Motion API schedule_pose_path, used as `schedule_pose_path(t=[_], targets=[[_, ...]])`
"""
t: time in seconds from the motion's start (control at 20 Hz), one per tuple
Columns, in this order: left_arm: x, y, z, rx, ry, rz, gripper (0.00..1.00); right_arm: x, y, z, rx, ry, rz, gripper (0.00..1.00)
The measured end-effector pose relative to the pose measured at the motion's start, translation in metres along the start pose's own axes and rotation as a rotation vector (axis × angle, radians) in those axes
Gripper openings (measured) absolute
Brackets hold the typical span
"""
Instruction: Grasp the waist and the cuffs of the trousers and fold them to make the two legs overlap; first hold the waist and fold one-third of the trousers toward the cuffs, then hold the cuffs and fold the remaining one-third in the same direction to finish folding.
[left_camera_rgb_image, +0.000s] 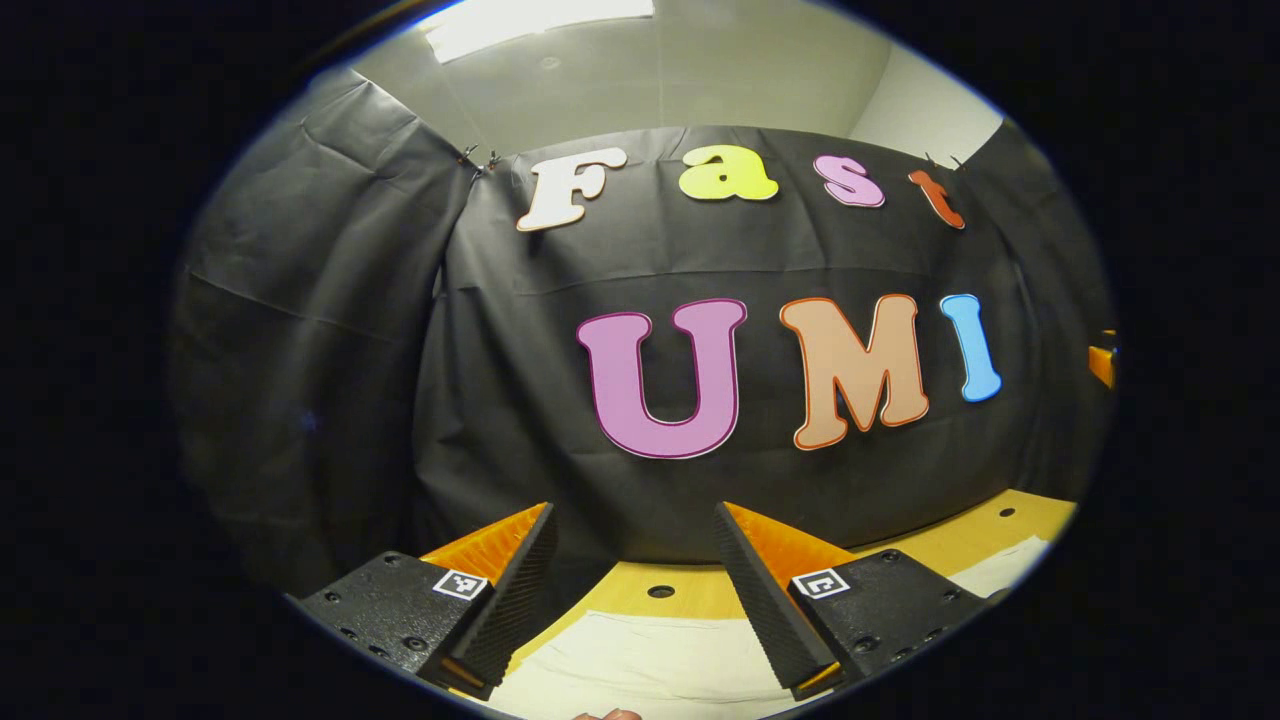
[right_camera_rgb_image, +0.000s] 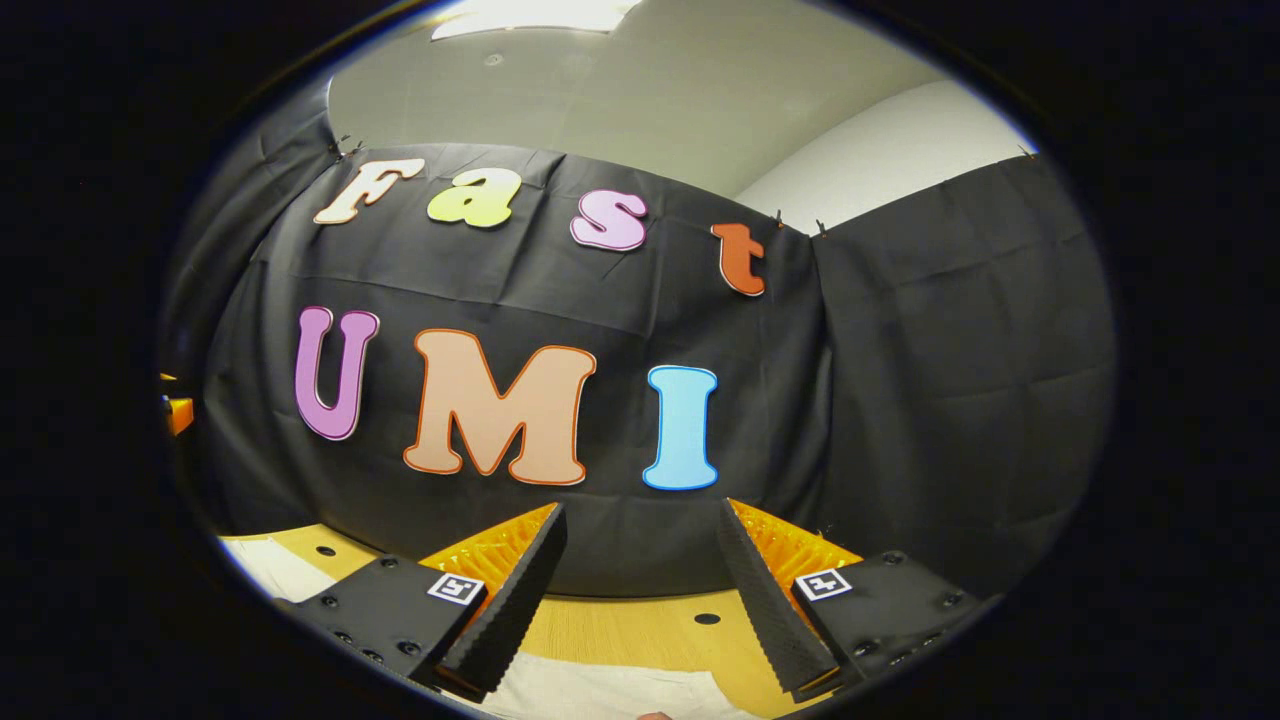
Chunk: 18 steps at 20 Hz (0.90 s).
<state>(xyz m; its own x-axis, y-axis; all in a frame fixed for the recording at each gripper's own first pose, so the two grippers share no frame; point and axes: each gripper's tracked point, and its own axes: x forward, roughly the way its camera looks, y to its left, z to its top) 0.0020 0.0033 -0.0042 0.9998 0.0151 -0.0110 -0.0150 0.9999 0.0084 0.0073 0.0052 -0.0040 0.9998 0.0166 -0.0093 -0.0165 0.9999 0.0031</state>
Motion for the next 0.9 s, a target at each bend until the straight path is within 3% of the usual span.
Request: schedule_pose_path(t=[0.4, 0.9], targets=[[-0.001, 0.002, -0.001, 0.034, -0.003, -0.01, 0.94, -0.004, 0.007, -0.004, 0.003, 0.007, 0.017, 0.97], [-0.023, 0.028, -0.051, 0.307, 0.097, -0.122, 0.95, -0.004, 0.028, -0.017, 0.014, 0.032, 0.065, 0.97]])
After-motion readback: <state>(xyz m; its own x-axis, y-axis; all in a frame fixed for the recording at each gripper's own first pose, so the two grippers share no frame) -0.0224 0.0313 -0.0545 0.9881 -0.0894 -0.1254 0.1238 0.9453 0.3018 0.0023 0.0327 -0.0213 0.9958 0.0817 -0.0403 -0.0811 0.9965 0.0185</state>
